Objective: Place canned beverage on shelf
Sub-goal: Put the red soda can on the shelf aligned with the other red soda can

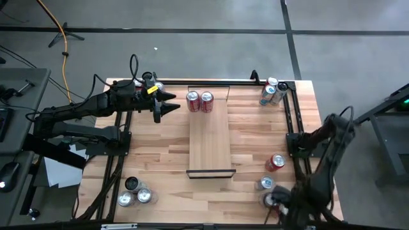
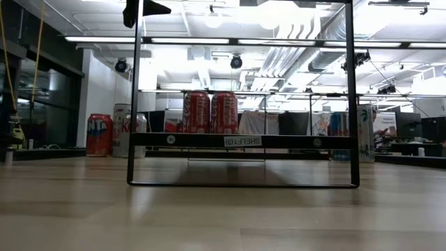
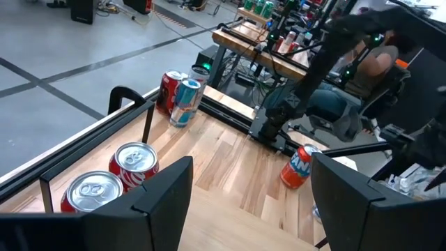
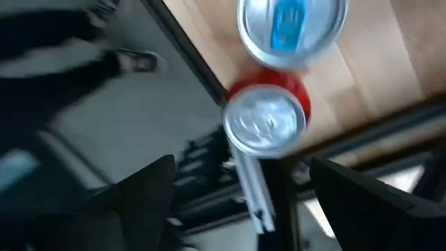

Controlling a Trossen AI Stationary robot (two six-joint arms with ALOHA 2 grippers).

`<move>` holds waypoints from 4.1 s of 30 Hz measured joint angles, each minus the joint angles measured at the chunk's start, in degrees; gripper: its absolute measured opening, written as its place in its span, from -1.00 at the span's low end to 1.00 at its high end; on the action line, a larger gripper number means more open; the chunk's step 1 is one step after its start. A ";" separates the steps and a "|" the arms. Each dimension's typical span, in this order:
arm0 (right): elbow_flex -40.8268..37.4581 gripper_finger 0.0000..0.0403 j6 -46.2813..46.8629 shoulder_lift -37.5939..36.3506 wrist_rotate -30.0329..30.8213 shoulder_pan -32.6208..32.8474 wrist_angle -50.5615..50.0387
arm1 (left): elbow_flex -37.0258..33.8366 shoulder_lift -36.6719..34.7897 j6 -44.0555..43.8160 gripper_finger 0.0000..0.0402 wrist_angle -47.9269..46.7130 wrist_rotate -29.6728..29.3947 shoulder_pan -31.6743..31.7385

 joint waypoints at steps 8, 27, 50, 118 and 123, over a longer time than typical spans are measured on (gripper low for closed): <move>5.06 0.57 2.89 8.21 0.47 2.44 -4.21 | 0.00 0.00 -0.02 0.19 0.00 0.00 0.00; 0.73 0.57 4.79 8.49 0.61 2.34 -3.47 | 0.00 0.00 -1.48 0.19 0.02 0.02 -0.02; 0.68 0.57 4.96 4.48 3.15 2.36 -0.14 | 0.00 0.00 -1.48 0.19 0.02 0.02 -0.02; 9.92 0.41 -2.65 3.11 2.44 1.58 -0.12 | 0.00 0.02 -0.87 0.19 0.00 0.00 -0.01; 19.12 0.41 -3.39 -0.92 10.55 -1.71 -4.79 | 0.00 0.02 -0.84 0.19 0.00 0.00 -0.02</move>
